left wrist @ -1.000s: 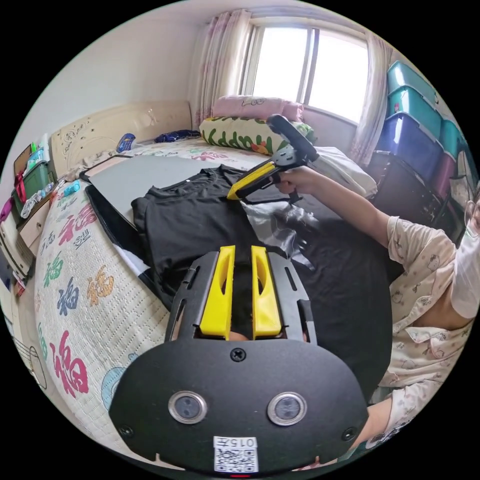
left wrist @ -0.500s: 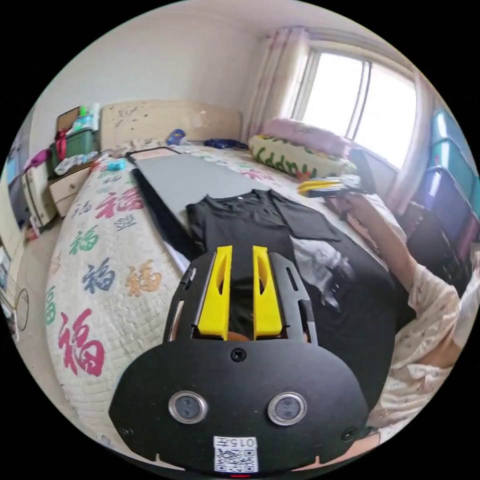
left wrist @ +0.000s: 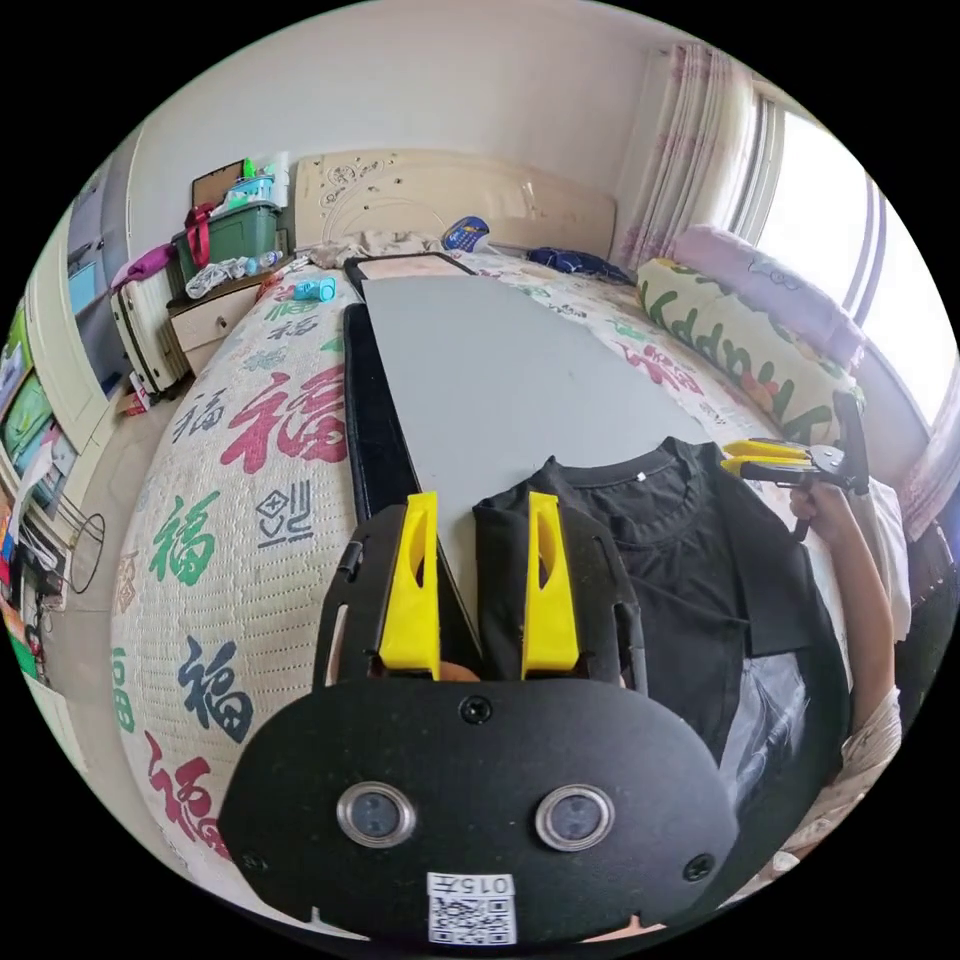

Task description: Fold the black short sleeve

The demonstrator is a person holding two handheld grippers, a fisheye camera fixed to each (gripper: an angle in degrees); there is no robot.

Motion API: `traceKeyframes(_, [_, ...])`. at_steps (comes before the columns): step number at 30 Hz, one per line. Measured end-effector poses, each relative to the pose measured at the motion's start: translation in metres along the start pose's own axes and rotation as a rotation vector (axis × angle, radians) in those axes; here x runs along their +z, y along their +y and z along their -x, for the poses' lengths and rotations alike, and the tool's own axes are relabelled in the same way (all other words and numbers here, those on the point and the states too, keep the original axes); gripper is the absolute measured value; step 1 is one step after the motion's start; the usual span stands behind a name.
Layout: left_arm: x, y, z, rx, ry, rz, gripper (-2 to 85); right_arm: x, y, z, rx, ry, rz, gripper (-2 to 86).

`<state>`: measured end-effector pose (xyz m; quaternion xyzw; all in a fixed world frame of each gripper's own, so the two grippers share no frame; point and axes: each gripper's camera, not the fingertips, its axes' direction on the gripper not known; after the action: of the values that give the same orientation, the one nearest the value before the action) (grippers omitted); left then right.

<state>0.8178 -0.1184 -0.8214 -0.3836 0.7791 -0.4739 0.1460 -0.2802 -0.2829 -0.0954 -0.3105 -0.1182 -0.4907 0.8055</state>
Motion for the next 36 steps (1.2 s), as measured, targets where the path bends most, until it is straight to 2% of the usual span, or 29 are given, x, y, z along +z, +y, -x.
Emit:
traceKeyframes(3, [0.02, -0.005, -0.008, 0.026, 0.041, 0.102, 11.7, -0.001, 0.006, 0.005, -0.036, 0.001, -0.001, 8.0])
traceKeyframes(7, [-0.002, 0.006, -0.024, 0.05, 0.042, 0.103, 5.0, -0.009, 0.026, 0.014, -0.081, 0.014, -0.028, 1.9])
traceKeyframes(11, [-0.076, 0.035, -0.046, 0.064, 0.055, -0.061, 2.0, -0.049, 0.063, 0.021, -0.109, 0.035, -0.146, 0.4])
traceKeyframes(14, [-0.176, 0.076, -0.082, 0.131, 0.073, -0.209, 1.3, -0.111, 0.111, 0.03, -0.143, 0.019, -0.277, 0.0])
traceKeyframes(17, [-0.294, 0.153, -0.14, 0.24, 0.092, -0.336, 1.0, -0.179, 0.185, 0.049, -0.229, -0.014, -0.389, -0.3])
traceKeyframes(19, [-0.391, 0.251, -0.196, 0.35, 0.118, -0.417, 0.9, -0.226, 0.266, 0.068, -0.317, -0.06, -0.444, -0.3])
traceKeyframes(20, [-0.413, 0.28, -0.21, 0.38, 0.128, -0.438, 0.9, -0.234, 0.288, 0.073, -0.343, -0.073, -0.452, -0.3])
traceKeyframes(22, [-0.481, 0.409, -0.267, 0.521, 0.148, -0.469, 0.9, -0.251, 0.386, 0.09, -0.441, -0.114, -0.442, -0.3])
traceKeyframes(23, [-0.493, 0.445, -0.279, 0.56, 0.156, -0.472, 0.9, -0.251, 0.411, 0.093, -0.461, -0.122, -0.435, -0.3])
traceKeyframes(25, [-0.511, 0.583, -0.326, 0.695, 0.183, -0.466, 0.9, -0.237, 0.503, 0.102, -0.518, -0.132, -0.405, -0.3])
traceKeyframes(28, [-0.488, 0.712, -0.382, 0.8, 0.146, -0.401, 0.8, -0.214, 0.57, 0.103, -0.533, -0.142, -0.365, -0.5])
traceKeyframes(30, [-0.487, 0.754, -0.403, 0.773, 0.091, -0.441, 0.8, -0.208, 0.589, 0.099, -0.499, -0.105, -0.371, -0.6])
traceKeyframes(36, [-0.511, 0.813, -0.412, 0.708, 0.15, -0.513, 0.7, -0.224, 0.62, 0.071, -0.475, -0.15, -0.434, -0.8])
